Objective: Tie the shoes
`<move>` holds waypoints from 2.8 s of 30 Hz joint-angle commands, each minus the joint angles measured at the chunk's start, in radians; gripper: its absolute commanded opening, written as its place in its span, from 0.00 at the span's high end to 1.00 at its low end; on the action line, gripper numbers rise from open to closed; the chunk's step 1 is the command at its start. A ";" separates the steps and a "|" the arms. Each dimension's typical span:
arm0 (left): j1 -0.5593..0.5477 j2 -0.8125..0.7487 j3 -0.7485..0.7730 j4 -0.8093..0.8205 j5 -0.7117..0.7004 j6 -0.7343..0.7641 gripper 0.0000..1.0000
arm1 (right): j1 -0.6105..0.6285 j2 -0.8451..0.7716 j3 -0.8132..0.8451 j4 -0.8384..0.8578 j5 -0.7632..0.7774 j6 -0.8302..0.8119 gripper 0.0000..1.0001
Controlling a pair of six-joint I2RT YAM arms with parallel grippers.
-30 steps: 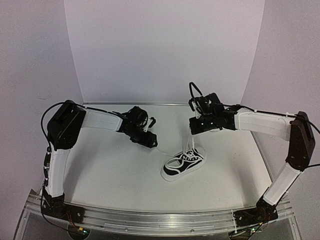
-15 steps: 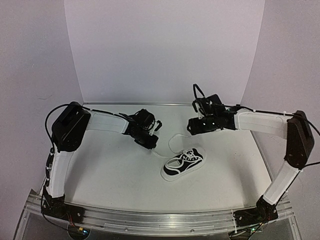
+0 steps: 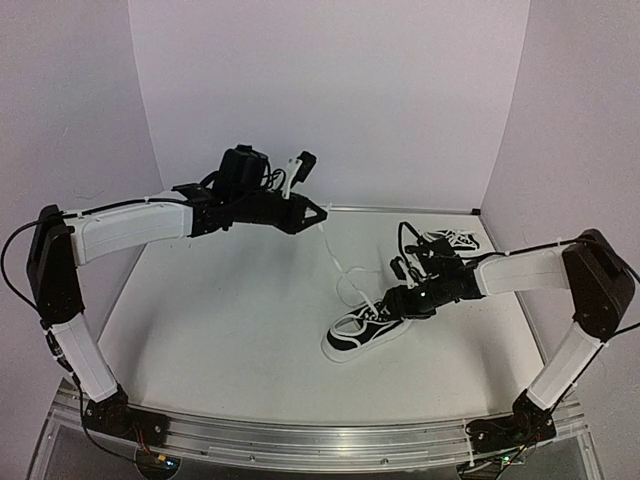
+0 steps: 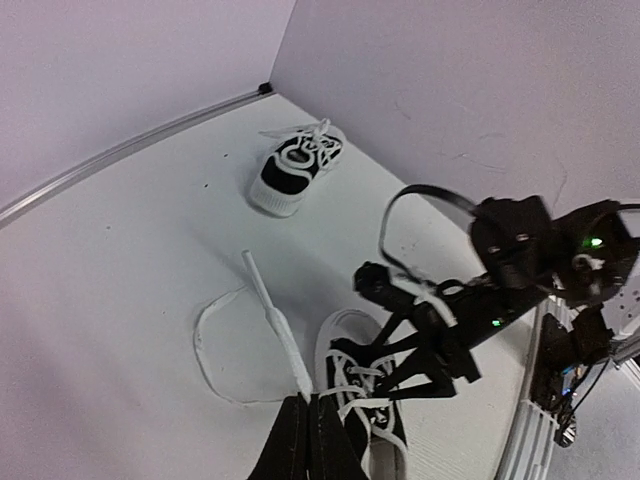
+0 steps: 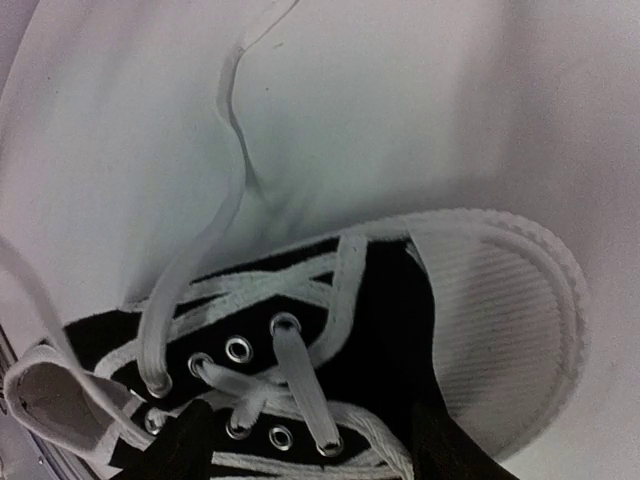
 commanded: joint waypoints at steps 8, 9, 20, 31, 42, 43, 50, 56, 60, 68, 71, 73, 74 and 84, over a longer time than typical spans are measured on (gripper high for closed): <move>-0.001 -0.217 -0.098 0.125 0.229 -0.011 1.00 | -0.016 0.229 0.165 0.277 -0.276 0.048 0.49; -0.002 -0.227 -0.100 0.120 0.237 -0.009 1.00 | -0.016 0.253 0.189 0.294 -0.298 0.055 0.50; -0.026 -0.222 -0.128 0.114 0.273 0.007 1.00 | -0.039 -0.030 0.225 0.063 -0.156 0.032 0.31; -0.139 -0.142 -0.058 0.103 0.392 0.080 1.00 | -0.113 -0.050 -0.033 0.063 -0.116 0.088 0.30; -0.418 0.238 0.358 -0.178 0.284 0.271 0.77 | -0.155 0.062 -0.052 0.151 -0.234 0.088 0.31; -0.413 0.253 0.381 -0.209 0.266 0.263 0.67 | -0.156 0.071 -0.058 0.172 -0.257 0.090 0.32; -0.136 0.133 0.145 0.008 0.156 -0.032 0.42 | -0.155 0.135 -0.079 0.278 -0.347 0.111 0.37; -0.028 0.266 0.207 -0.155 -0.178 0.043 0.48 | -0.154 0.175 -0.070 0.303 -0.369 0.112 0.39; -0.016 0.428 0.351 -0.263 -0.240 0.069 0.51 | -0.153 0.175 -0.076 0.306 -0.385 0.115 0.40; -0.029 0.582 0.457 -0.273 -0.222 0.111 0.50 | -0.152 0.165 -0.106 0.342 -0.398 0.135 0.41; -0.039 0.635 0.507 -0.321 -0.235 0.141 0.50 | -0.145 0.173 -0.103 0.353 -0.404 0.142 0.42; -0.040 0.669 0.531 -0.342 -0.245 0.148 0.50 | -0.140 0.180 -0.098 0.357 -0.405 0.146 0.42; -0.041 0.684 0.541 -0.351 -0.253 0.151 0.51 | -0.137 0.185 -0.093 0.358 -0.405 0.148 0.42; -0.065 0.782 0.667 -0.509 -0.453 0.233 0.94 | -0.095 0.245 -0.044 0.399 -0.381 0.198 0.44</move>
